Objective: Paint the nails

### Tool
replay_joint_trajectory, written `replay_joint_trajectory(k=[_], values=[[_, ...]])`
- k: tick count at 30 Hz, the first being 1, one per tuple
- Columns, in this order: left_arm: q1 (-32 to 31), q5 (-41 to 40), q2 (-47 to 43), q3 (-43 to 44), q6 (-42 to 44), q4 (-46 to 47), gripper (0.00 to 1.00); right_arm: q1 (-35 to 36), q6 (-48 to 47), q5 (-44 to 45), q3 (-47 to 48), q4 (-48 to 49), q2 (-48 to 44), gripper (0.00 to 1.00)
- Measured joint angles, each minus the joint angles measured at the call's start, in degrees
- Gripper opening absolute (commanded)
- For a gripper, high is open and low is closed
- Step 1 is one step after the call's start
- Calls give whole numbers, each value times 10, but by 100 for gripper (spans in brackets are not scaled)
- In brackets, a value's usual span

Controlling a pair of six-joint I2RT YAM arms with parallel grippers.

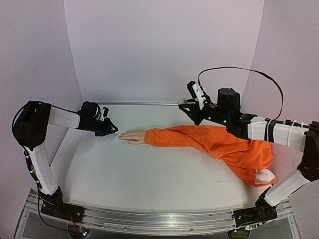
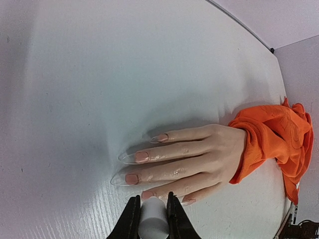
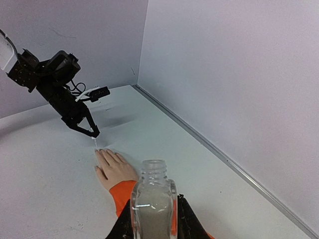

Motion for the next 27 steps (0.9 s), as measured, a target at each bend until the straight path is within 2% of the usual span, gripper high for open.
replay_joint_trajectory(k=[27], values=[[0, 1, 9, 0, 0, -1, 0, 0, 2, -3, 0, 0, 3, 0]])
